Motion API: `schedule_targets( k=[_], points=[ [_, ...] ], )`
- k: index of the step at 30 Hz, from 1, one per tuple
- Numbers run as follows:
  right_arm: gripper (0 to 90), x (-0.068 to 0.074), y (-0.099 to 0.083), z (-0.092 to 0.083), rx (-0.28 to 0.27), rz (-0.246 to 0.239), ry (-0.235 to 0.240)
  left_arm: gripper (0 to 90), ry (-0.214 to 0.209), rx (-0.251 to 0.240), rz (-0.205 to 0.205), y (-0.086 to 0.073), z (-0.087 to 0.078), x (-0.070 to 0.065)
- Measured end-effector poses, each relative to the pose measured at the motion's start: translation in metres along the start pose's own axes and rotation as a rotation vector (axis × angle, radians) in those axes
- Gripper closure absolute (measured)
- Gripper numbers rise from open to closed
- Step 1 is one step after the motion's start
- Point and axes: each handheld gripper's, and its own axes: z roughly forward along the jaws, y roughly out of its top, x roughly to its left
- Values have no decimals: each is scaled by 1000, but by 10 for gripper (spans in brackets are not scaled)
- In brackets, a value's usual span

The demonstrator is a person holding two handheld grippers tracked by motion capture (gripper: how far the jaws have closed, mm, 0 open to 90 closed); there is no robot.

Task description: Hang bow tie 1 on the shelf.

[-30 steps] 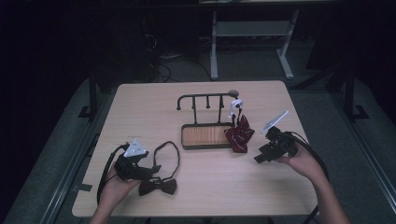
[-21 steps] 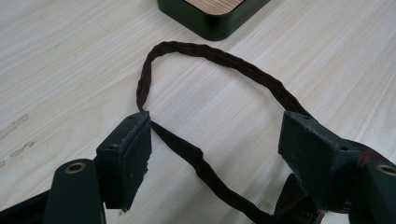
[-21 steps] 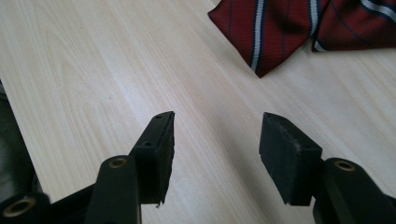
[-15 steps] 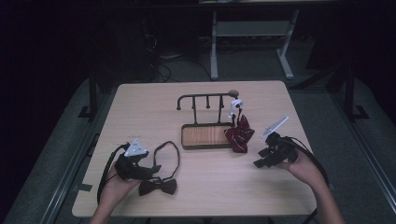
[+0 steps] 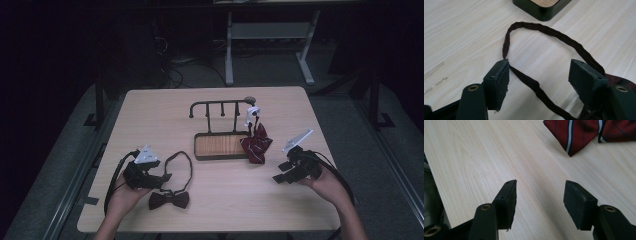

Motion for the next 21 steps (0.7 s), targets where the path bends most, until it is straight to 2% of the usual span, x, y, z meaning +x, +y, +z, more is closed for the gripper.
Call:
schedule_targets(
  k=[12,16,21],
  points=[
    [386,3,-7,1,-2,9,-12,408,10,50,19,13,4,7],
    [372,3,-10,-1,-15,19,-10,425,16,74,32,20,8,14],
    [368,4,-10,0,-16,17,-11,464,6,108,21,28,15,23]
  ],
)
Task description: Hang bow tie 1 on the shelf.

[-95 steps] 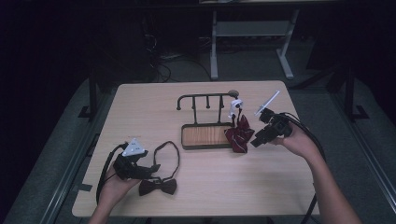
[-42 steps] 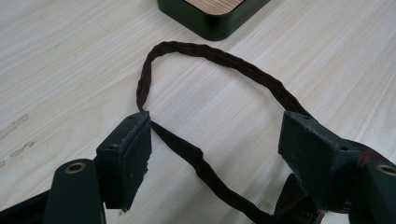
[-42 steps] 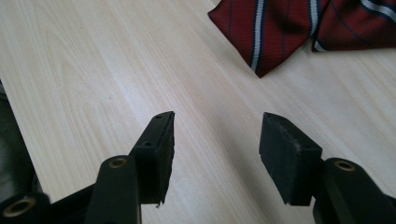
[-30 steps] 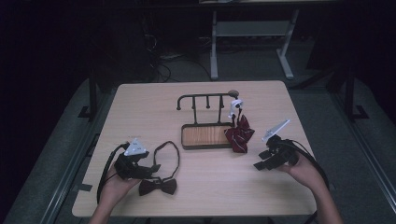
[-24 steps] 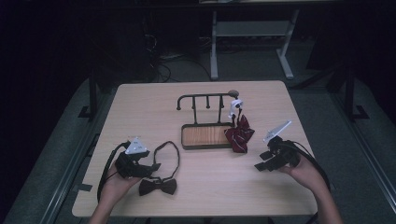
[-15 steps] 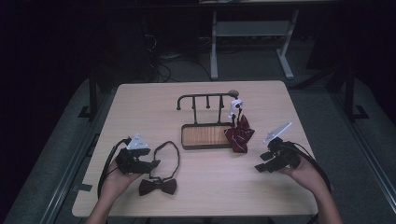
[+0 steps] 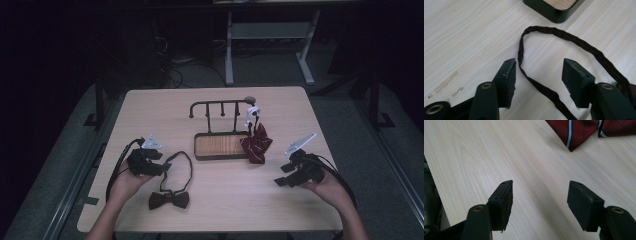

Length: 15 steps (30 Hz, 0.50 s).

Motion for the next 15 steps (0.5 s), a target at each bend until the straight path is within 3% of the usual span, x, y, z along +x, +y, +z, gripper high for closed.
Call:
schedule_targets(
  k=[6,11,15],
  points=[
    [361,1,1,1,4,-5,-8,494,4,38,14,8,11,7],
    [360,0,-1,-1,-7,-2,-12,537,9,99,6,10,23,14],
    [360,0,-1,-3,-8,-1,-12,586,-4,115,-13,11,29,21]
  ],
)
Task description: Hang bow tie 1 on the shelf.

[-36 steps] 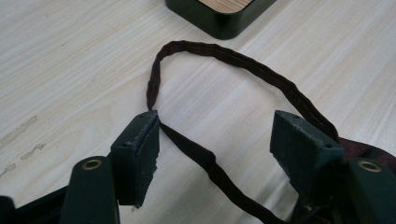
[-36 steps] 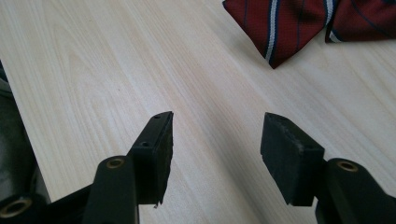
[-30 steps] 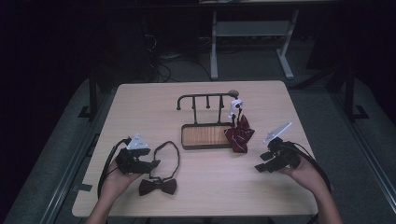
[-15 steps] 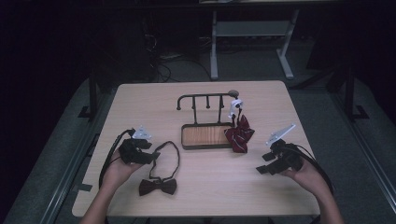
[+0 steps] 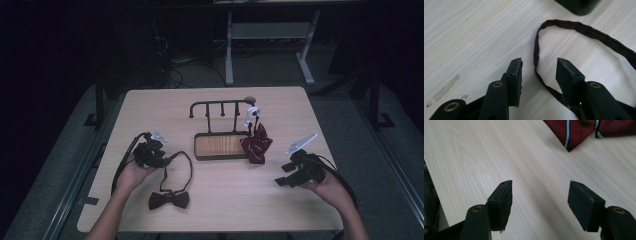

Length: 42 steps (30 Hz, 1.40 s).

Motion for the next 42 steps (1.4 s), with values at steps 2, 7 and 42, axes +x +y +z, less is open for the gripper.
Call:
schedule_targets(
  k=[2,7,42],
  points=[
    [360,0,0,0,1,-2,-2,600,-10,-3,-19,2,4,1],
    [360,0,0,0,-1,-5,-6,647,-18,39,3,8,11,1],
    [334,-1,-1,1,-15,-2,7,895,-105,40,29,13,-7,-2]
  ],
)
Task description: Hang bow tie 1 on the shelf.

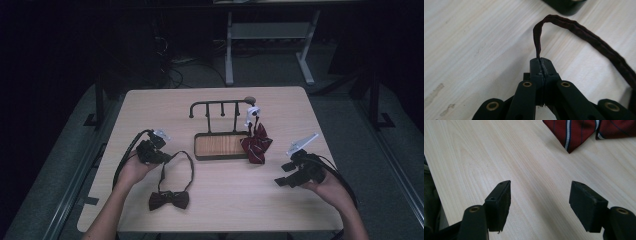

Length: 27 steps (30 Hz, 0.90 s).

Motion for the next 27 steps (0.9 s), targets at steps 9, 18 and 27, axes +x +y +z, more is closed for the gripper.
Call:
schedule_targets(
  k=[9,18,27],
  points=[
    [330,-1,-1,0,-2,5,2,894,-39,-30,42,9,-18,-9],
    [330,-2,-2,-1,-7,11,2,894,-56,-19,98,17,-38,-18],
    [334,-2,-2,0,-6,8,5,894,-99,-27,130,24,-56,-22]
  ],
)
